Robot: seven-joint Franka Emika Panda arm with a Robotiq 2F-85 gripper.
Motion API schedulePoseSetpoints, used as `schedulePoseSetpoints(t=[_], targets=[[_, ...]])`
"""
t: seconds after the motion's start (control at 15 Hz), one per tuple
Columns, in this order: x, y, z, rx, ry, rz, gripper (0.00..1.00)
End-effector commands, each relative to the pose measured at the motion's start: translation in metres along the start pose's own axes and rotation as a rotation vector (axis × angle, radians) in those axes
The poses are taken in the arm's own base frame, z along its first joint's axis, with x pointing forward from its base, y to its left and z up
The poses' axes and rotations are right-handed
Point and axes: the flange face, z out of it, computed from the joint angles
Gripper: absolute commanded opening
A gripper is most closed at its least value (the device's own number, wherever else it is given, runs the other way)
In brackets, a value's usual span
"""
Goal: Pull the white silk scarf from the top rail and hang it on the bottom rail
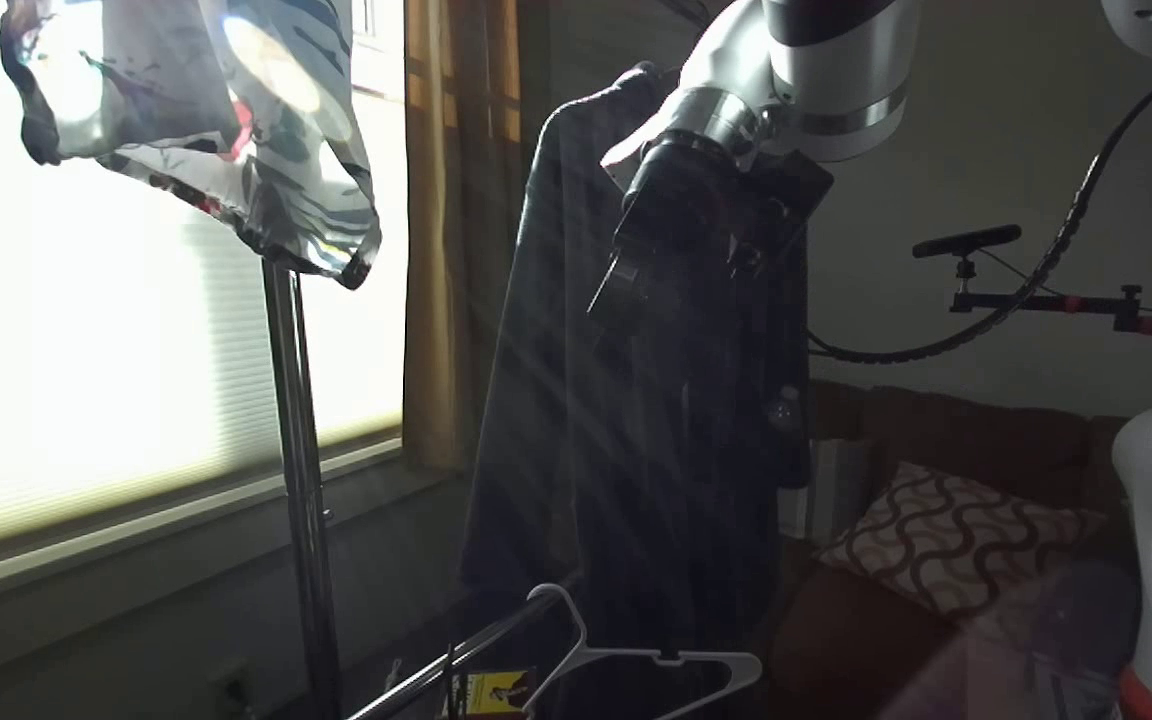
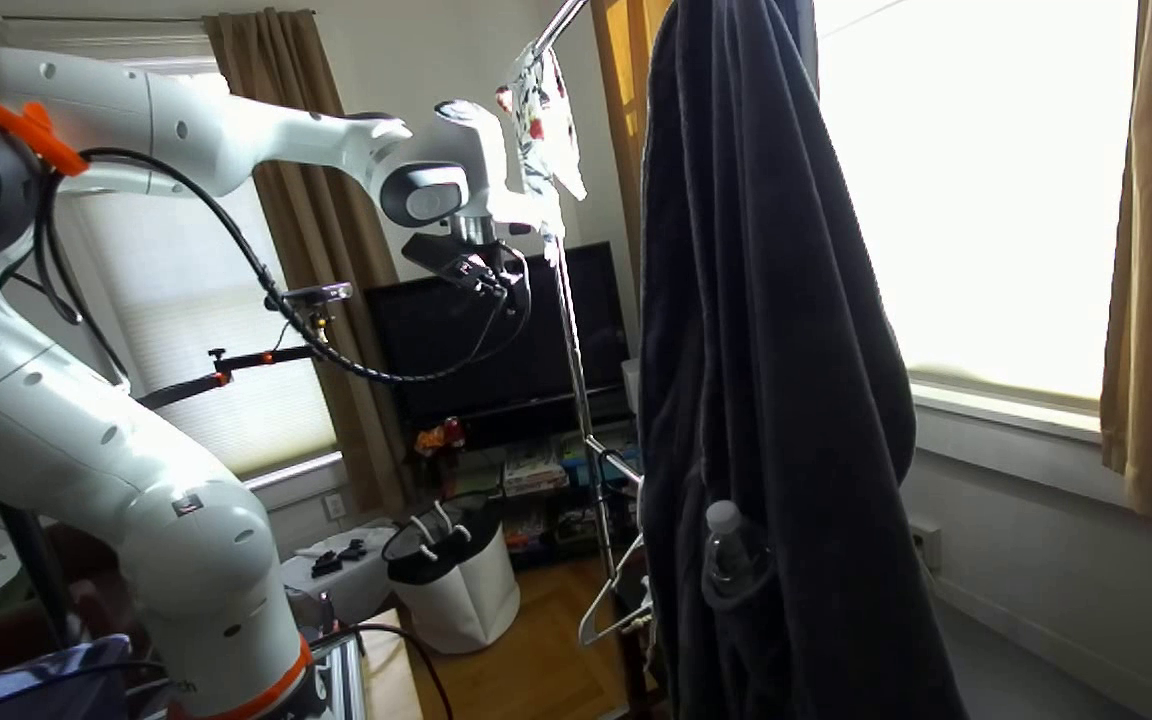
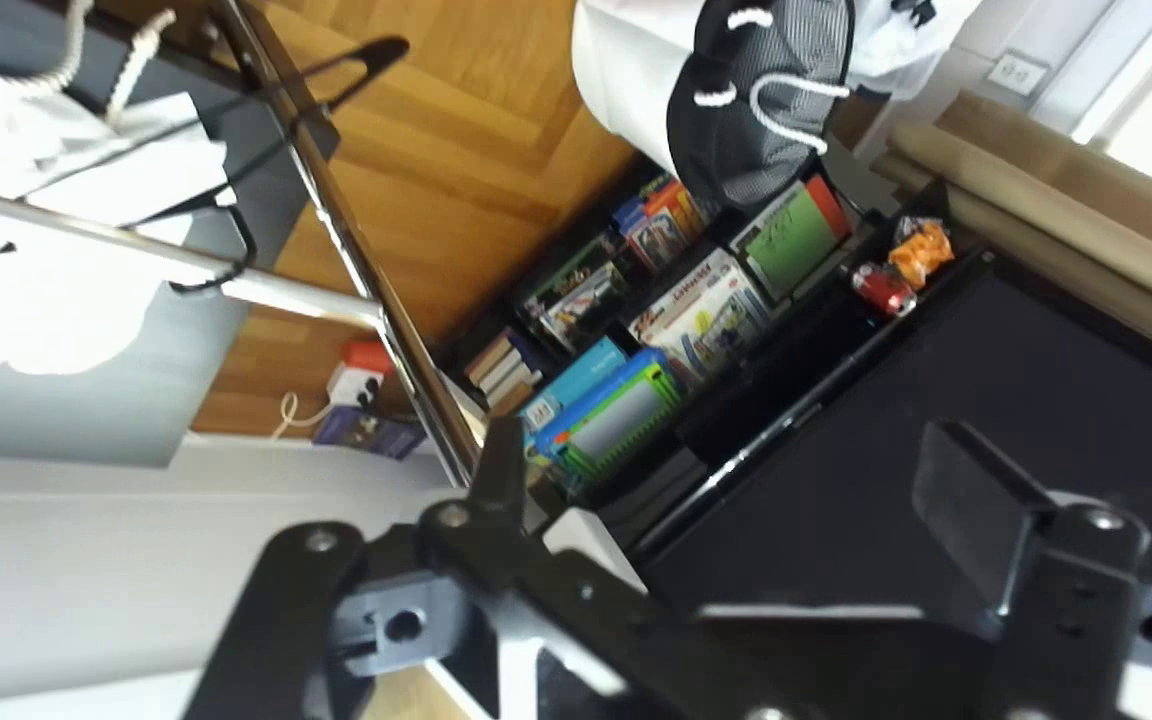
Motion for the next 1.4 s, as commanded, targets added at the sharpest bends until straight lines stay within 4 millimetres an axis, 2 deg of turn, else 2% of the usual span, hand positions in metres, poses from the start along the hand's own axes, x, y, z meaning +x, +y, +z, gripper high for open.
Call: schedulePoseSetpoints(t=[0.0, 0.13, 0.27, 0.73, 0.8, 0.93, 1.07, 1.33], targets=[[0.051, -0.016, -0.012, 0.042, 0.108, -0.098, 1.0], [0.075, -0.023, -0.016, 0.058, 0.141, -0.138, 1.0], [0.095, -0.025, -0.01, 0.045, 0.175, -0.153, 1.0], [0.151, -0.014, 0.047, -0.012, 0.287, -0.109, 1.0], [0.136, -0.016, 0.036, -0.024, 0.274, -0.124, 1.0], [0.141, -0.012, 0.045, -0.023, 0.268, -0.119, 1.0], [0.141, -0.013, 0.041, -0.024, 0.274, -0.12, 1.0], [0.144, -0.005, 0.027, 0.086, 0.251, -0.202, 1.0]])
